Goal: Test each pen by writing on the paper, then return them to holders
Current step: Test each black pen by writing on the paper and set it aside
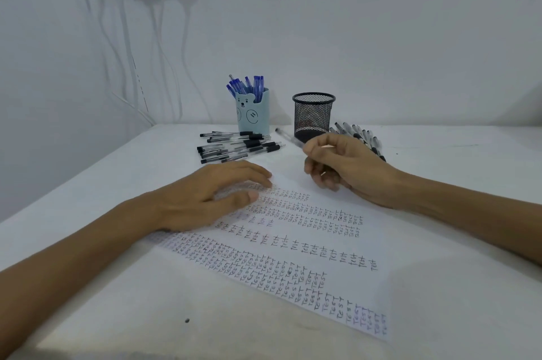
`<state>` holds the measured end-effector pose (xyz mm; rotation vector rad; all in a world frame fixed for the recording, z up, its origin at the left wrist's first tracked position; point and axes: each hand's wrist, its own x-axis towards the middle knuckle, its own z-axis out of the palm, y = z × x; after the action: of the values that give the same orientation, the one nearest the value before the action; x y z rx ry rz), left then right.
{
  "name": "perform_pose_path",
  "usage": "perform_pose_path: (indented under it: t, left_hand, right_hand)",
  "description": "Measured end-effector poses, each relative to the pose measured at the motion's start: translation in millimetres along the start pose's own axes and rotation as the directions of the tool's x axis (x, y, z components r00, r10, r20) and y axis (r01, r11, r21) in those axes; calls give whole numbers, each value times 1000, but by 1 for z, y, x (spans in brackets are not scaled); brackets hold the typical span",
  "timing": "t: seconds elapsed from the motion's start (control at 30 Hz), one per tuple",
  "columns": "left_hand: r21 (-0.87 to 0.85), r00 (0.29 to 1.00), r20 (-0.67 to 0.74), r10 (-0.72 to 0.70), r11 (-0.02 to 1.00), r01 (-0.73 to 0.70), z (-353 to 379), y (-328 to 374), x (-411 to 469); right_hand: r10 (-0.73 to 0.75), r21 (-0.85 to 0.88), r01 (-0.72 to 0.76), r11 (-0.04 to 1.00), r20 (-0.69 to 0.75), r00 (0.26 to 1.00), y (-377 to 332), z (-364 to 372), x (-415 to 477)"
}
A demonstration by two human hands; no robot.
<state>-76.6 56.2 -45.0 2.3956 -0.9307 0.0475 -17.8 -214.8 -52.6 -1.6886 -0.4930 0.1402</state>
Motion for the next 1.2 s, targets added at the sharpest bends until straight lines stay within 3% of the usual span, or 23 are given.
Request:
perform_pose_path:
  t: [0.13, 0.23, 0.33, 0.43, 0.5, 0.67, 0.77, 0.87, 0.97, 1.13, 1.2]
  left_hand:
    - [94, 996, -86, -3, 995, 11, -5, -36, 2]
    - [162, 993, -115, 19, 987, 0, -6, -57, 4]
    - [199, 991, -132, 37, 980, -10, -3, -64, 6]
    - [223, 989, -140, 37, 975, -4, -1, -65, 6]
    - [224, 990, -139, 33, 974, -1, -1, -66, 7]
    - [210, 991, -129, 37, 978, -9, -2, -68, 7]
    - [205, 990, -131, 46, 979, -18, -1, -69, 8]
    - [195, 989, -137, 61, 980, -33, -3, -71, 8]
    - [184, 987, -148, 59, 982, -32, -8, -73, 7]
    - [178, 986, -159, 56, 984, -28, -10, -77, 5]
    - [173, 986, -154, 55, 985, -28, -10, -78, 6]
  right_hand:
    - [50, -54, -46, 997, 78, 996, -3, 1, 2]
    - [28, -265, -9, 964, 71, 997, -4, 4, -2]
    - [-83, -543, 118, 832, 88, 993, -13, 16, -18]
    - [-152, -740, 304, 599, 267, 951, -26, 29, -39]
    - [-145, -779, 420, 466, 401, 904, -29, 34, -44]
    - [-190, -685, 589, 428, 569, 800, -24, 29, -33]
    - [-186, -716, 550, 430, 526, 830, -23, 24, -29]
    - [-278, -705, 511, 492, 429, 860, -20, 21, -28]
    - [-281, -753, 393, 528, 282, 917, -20, 15, -23]
    - [-301, -779, 245, 578, 76, 951, -32, -7, -2]
    - [-245, -818, 148, 555, 10, 970, -43, -20, 7]
